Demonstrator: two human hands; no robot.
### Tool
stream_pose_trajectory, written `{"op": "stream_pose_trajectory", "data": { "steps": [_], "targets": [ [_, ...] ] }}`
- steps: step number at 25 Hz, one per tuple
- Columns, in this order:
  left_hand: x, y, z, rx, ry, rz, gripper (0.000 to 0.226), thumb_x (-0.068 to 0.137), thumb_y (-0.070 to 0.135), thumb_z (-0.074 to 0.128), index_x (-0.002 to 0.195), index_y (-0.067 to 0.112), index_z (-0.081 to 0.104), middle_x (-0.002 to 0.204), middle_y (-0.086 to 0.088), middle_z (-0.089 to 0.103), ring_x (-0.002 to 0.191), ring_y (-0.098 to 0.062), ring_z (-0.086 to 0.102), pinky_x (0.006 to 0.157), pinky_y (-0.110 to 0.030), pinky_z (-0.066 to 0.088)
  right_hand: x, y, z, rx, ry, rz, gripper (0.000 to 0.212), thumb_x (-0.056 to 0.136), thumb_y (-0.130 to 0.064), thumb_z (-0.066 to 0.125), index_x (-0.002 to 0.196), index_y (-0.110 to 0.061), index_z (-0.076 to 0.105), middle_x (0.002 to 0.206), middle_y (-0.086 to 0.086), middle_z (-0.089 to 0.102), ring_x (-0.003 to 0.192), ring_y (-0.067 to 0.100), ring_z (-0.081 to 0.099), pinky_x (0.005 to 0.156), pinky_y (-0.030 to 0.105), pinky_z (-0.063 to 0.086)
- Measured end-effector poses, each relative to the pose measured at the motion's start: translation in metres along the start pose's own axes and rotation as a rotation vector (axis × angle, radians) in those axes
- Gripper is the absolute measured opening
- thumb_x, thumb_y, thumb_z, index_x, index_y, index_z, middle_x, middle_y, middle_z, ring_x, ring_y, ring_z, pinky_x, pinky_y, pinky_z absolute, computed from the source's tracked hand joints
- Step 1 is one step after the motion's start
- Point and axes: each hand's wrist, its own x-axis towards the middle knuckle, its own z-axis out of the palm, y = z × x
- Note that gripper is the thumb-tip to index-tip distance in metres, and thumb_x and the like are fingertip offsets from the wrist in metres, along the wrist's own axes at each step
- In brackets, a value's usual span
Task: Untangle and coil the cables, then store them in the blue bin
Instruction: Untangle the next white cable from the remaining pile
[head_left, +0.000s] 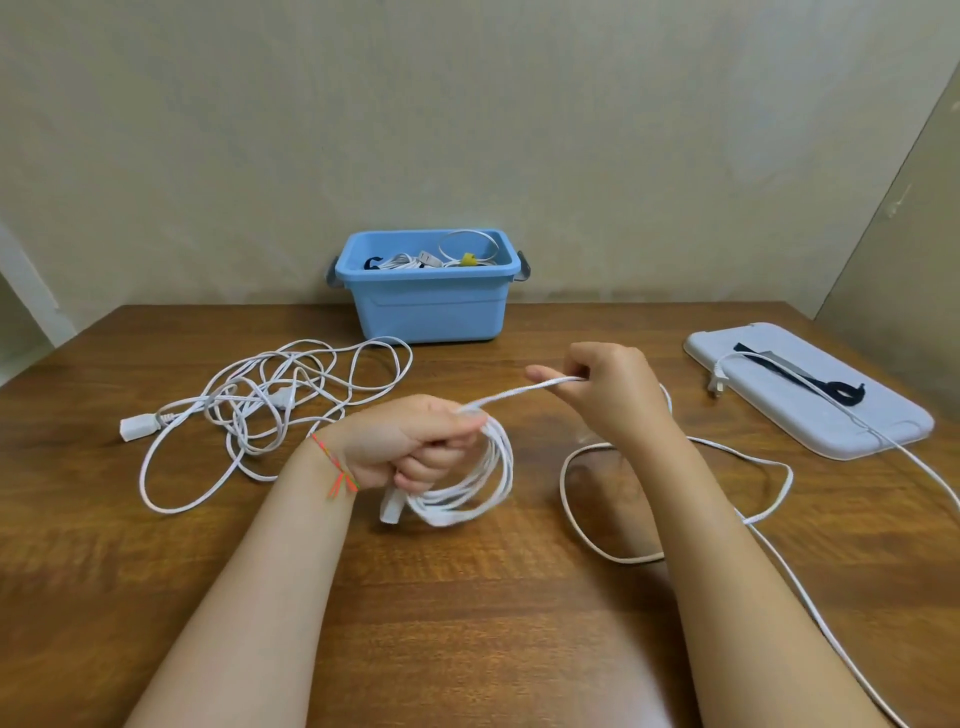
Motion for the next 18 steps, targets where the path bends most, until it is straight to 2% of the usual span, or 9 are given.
{"op": "stream_pose_trajectory", "data": {
  "steps": [4,6,8,10,12,13,15,17,18],
  "targets": [
    [0.007,-0.001,-0.011,-0.513,0.253,0.106,0.040,0.096,0.040,0.051,0.063,0.020,0.040,0.045,0.008,0.023,0.031,-0.004,0.021,0.033,-0.018,0.016,0.001,0.015,0.011,0.010,-0.152,0.032,0.032,0.083,-0.042,0.075,0.067,-0.022,0.056,0.066,-0.008,0.056,0.068,0.014,0.052,0.058,0.029,0.037],
    [0.011,-0.005,-0.018,-0.843,0.425,0.122,0.045,0.100,0.039,0.049,0.061,0.020,0.039,0.045,0.008,0.024,0.031,-0.006,0.022,0.032,-0.018,0.019,0.003,0.017,0.014,-0.064,-0.208,0.055,0.025,0.086,-0.039,0.072,0.071,-0.027,0.056,0.072,-0.011,0.061,0.077,0.014,0.055,0.071,0.030,0.037],
    [0.012,-0.009,-0.026,-1.136,0.605,0.125,0.049,0.103,0.040,0.046,0.059,0.020,0.039,0.045,0.009,0.026,0.032,-0.007,0.022,0.034,-0.019,0.020,0.005,0.020,0.012,-0.231,-0.194,0.086,0.013,0.092,-0.032,0.062,0.080,-0.028,0.058,0.081,-0.010,0.065,0.089,0.018,0.057,0.080,0.033,0.031],
    [0.011,-0.011,-0.033,-1.213,0.720,0.169,0.050,0.103,0.041,0.045,0.059,0.020,0.040,0.045,0.008,0.028,0.033,-0.008,0.023,0.035,-0.020,0.021,0.005,0.022,0.011,-0.280,-0.166,0.115,0.008,0.092,-0.024,0.053,0.085,-0.025,0.058,0.086,-0.007,0.065,0.093,0.022,0.059,0.081,0.034,0.031],
    [0.009,-0.010,-0.035,-1.175,0.743,0.203,0.051,0.103,0.044,0.044,0.058,0.020,0.042,0.047,0.007,0.029,0.035,-0.008,0.023,0.037,-0.021,0.022,0.003,0.018,0.008,-0.147,-0.201,0.097,0.012,0.093,-0.029,0.055,0.083,-0.023,0.060,0.080,-0.008,0.062,0.086,0.019,0.059,0.078,0.032,0.039],
    [0.009,-0.009,-0.035,-1.163,0.751,0.210,0.052,0.103,0.045,0.044,0.057,0.019,0.042,0.048,0.007,0.029,0.035,-0.008,0.024,0.038,-0.021,0.022,0.001,0.015,0.007,-0.045,-0.233,0.093,0.018,0.093,-0.035,0.059,0.079,-0.023,0.061,0.075,-0.009,0.060,0.079,0.015,0.057,0.072,0.029,0.040],
    [0.012,-0.010,-0.035,-1.189,0.792,0.216,0.053,0.103,0.047,0.044,0.057,0.020,0.043,0.047,0.007,0.030,0.036,-0.008,0.025,0.039,-0.021,0.023,0.001,0.011,0.003,0.104,-0.245,0.092,0.036,0.088,-0.044,0.068,0.066,-0.018,0.060,0.063,-0.007,0.052,0.062,0.009,0.047,0.057,0.024,0.034],
    [0.012,-0.012,-0.038,-1.256,0.846,0.228,0.051,0.102,0.047,0.044,0.058,0.020,0.042,0.047,0.007,0.031,0.036,-0.009,0.026,0.040,-0.021,0.024,0.001,0.011,-0.002,0.206,-0.100,0.111,0.046,0.084,-0.043,0.074,0.057,-0.014,0.050,0.056,-0.004,0.041,0.055,0.010,0.036,0.052,0.025,0.028],
    [0.010,-0.013,-0.040,-1.286,0.870,0.236,0.050,0.102,0.045,0.044,0.059,0.020,0.042,0.046,0.007,0.032,0.036,-0.009,0.026,0.042,-0.021,0.024,0.002,0.016,-0.003,0.328,0.044,0.176,0.048,0.085,-0.039,0.074,0.056,-0.015,0.043,0.055,-0.003,0.037,0.054,0.012,0.034,0.052,0.026,0.027]
  ]
}}
